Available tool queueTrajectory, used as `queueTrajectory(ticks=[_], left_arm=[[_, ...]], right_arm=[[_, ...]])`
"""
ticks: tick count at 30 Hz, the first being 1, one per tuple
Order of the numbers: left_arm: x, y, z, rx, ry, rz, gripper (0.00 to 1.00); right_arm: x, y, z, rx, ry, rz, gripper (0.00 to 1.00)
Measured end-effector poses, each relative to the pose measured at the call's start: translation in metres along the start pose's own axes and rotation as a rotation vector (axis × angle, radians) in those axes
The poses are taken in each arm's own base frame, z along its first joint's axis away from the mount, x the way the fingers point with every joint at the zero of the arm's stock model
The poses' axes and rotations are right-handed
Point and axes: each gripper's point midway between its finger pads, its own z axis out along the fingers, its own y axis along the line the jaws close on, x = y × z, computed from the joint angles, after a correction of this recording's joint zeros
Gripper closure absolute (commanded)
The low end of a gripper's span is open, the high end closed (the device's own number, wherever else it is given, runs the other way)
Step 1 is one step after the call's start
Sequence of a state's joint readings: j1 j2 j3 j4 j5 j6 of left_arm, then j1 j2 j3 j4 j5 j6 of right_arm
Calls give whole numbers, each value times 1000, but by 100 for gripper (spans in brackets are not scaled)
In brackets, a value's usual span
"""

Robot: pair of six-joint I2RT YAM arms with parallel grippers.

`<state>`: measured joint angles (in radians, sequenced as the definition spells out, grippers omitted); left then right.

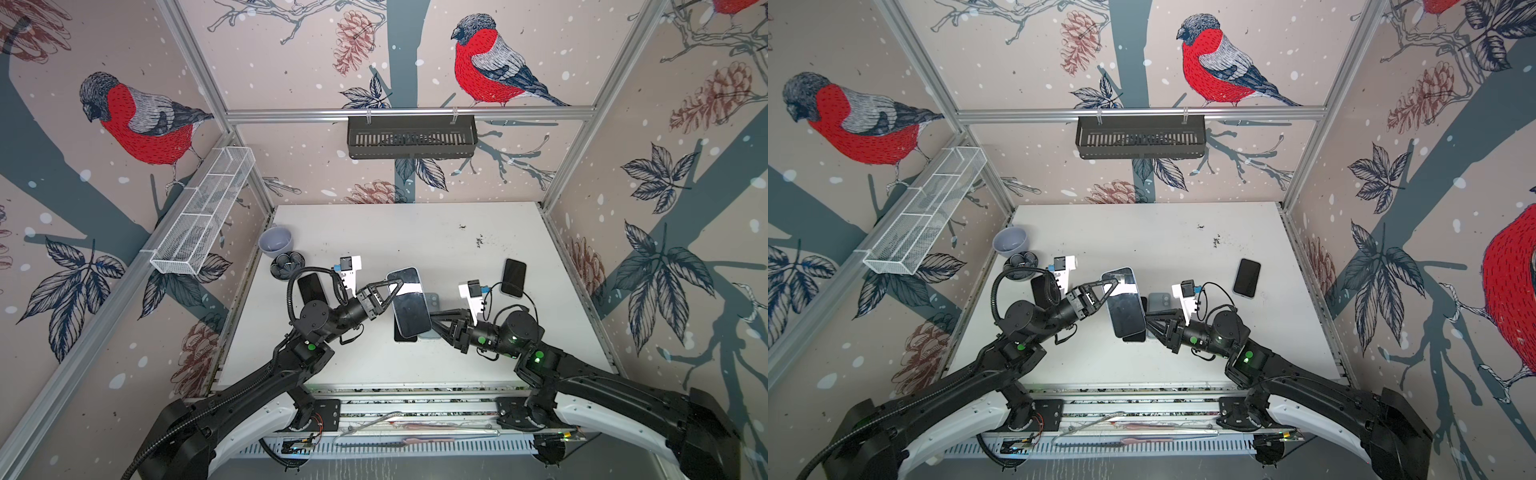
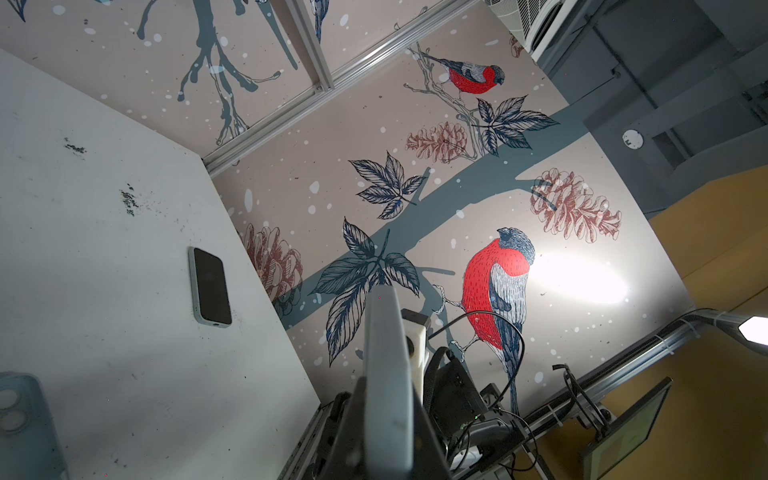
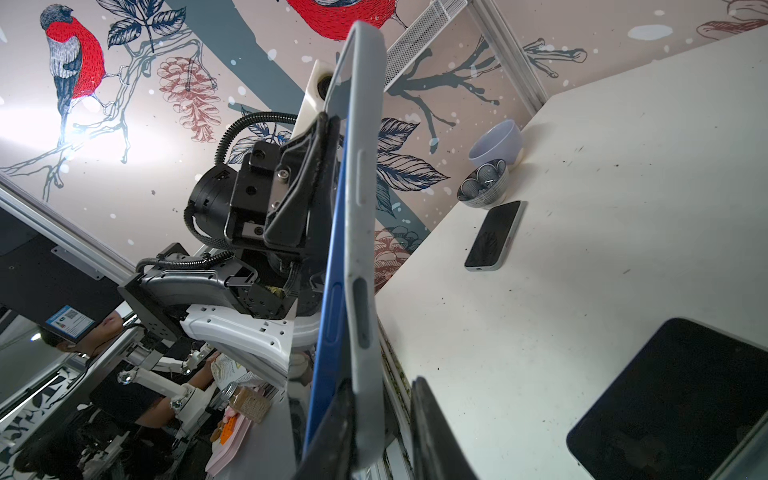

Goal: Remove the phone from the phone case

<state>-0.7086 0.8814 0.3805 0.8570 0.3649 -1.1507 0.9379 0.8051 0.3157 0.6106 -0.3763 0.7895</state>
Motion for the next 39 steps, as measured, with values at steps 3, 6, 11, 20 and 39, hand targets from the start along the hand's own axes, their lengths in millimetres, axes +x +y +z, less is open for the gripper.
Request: queueTrajectory(ticks=[3,6,11,20,39], left_arm=[[1,3,-1,-3,-7,4,100],[0,9,-2,-21,-22,5,86],[-1,28,-4,-85,-49,13,45],[-1,48,-5,-156,-65,30,22],[-1,56,-13,-330,-42,173,13]], right_arm=[[0,2,-1,-8,1,20,90],[-2,0,-3,4,-7,26,96],[-1,-9,-5,42,-2,58,99],[-2,-32,-13,120,-16,132,100],[-4,-75,-37,305,-64,221,100]])
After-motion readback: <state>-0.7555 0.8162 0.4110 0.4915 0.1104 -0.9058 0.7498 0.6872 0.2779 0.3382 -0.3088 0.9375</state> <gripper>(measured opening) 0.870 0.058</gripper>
